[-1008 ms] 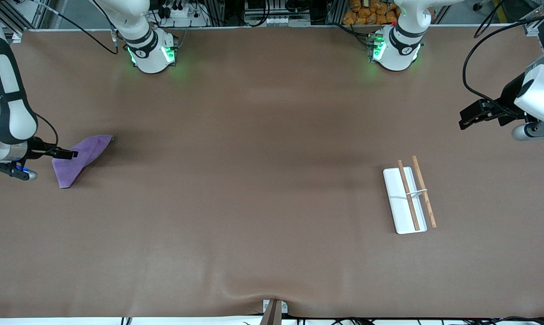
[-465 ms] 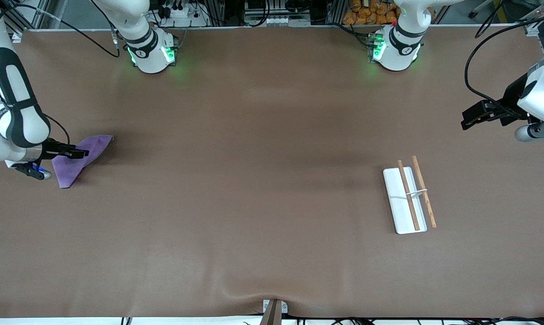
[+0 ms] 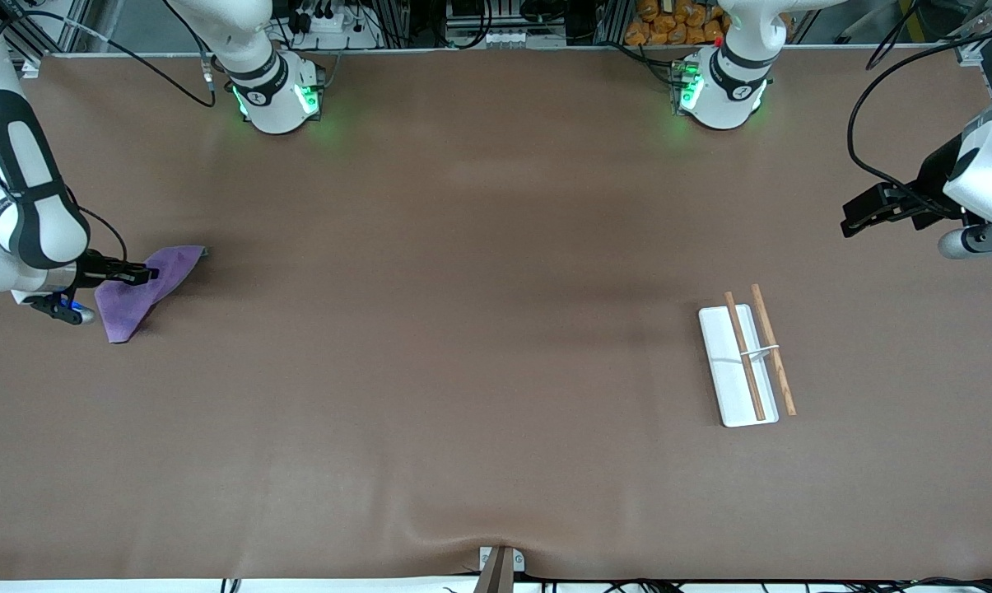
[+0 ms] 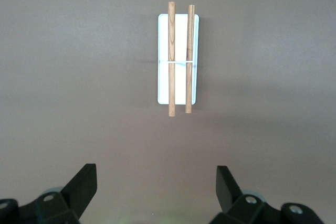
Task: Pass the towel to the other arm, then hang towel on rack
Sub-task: 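Close the right gripper on the towel corner and lift it, then carry the towel with the right gripper while the left gripper approaches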
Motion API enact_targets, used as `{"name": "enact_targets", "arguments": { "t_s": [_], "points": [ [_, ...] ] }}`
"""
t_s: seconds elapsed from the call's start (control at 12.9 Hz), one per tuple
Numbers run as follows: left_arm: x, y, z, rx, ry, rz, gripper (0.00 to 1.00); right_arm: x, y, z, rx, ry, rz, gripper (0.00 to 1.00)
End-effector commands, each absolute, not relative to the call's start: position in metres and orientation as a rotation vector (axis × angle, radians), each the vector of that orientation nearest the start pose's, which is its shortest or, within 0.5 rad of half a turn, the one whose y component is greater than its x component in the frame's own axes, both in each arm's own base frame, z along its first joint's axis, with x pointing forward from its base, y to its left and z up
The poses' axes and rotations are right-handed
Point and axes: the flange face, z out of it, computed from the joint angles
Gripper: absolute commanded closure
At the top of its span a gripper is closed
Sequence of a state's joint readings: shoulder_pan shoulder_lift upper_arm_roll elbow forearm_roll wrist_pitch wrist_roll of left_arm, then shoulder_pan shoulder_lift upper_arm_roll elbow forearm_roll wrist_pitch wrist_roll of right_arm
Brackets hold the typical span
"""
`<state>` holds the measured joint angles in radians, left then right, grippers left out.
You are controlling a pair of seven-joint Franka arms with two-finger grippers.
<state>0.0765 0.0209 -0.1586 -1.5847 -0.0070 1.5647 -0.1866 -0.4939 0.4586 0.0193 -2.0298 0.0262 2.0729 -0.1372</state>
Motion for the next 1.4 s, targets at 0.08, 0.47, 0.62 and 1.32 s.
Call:
{"name": "enact_targets", "arguments": {
  "t_s": [0.08,0.47,0.62,1.32],
  "points": [
    [0.556,-0.044,0.603,-3.155,-0.138,0.088,0.00,0.489,-0.249,0.193,-2.855,0.498,0.563,1.00],
    [0.555,-0.044,0.605,-3.155,-0.138,0.084,0.00,0.510,-0.237,0.227,-2.824,0.455,0.655,1.00],
    [0.555,-0.043,0.605,-3.155,-0.141,0.084,0.00,0.530,-0.229,0.262,-2.813,0.423,0.708,1.00],
    [0.556,-0.044,0.602,-3.155,-0.138,0.091,0.00,0.578,-0.078,0.402,-2.344,0.844,1.073,1.00]
  ]
}}
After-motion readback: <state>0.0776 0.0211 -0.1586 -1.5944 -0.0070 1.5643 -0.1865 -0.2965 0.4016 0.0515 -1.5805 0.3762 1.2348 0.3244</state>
